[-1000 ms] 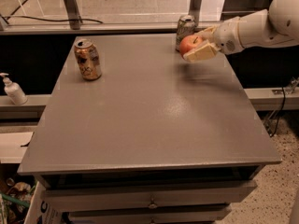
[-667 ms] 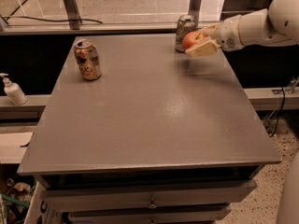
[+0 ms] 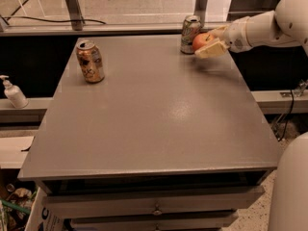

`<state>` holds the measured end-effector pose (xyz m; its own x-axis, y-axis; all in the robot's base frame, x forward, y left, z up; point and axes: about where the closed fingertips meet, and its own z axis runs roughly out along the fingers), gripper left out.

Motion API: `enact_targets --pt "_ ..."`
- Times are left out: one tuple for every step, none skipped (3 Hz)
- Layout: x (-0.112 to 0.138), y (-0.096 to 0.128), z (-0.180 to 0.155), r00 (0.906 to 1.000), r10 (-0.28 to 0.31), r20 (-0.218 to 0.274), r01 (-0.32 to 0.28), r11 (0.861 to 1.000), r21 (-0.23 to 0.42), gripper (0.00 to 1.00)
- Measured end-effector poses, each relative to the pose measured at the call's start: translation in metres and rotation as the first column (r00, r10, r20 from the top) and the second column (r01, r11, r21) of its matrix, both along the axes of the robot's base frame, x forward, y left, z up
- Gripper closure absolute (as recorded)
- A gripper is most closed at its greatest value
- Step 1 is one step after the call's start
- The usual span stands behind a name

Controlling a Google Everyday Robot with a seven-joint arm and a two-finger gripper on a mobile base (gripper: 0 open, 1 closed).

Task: Move apple near 7up can

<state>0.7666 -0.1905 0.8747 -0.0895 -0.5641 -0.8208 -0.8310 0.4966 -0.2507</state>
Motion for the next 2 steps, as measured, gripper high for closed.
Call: enact_targets --pt "0.004 0.001 -0.019 0.9991 -0.002 -0.042 0.002 1.0 0.003 0.82" --pt "0.006 0.004 -0.03 0.9978 0.005 -0.066 -0.005 1.0 0.009 0.59"
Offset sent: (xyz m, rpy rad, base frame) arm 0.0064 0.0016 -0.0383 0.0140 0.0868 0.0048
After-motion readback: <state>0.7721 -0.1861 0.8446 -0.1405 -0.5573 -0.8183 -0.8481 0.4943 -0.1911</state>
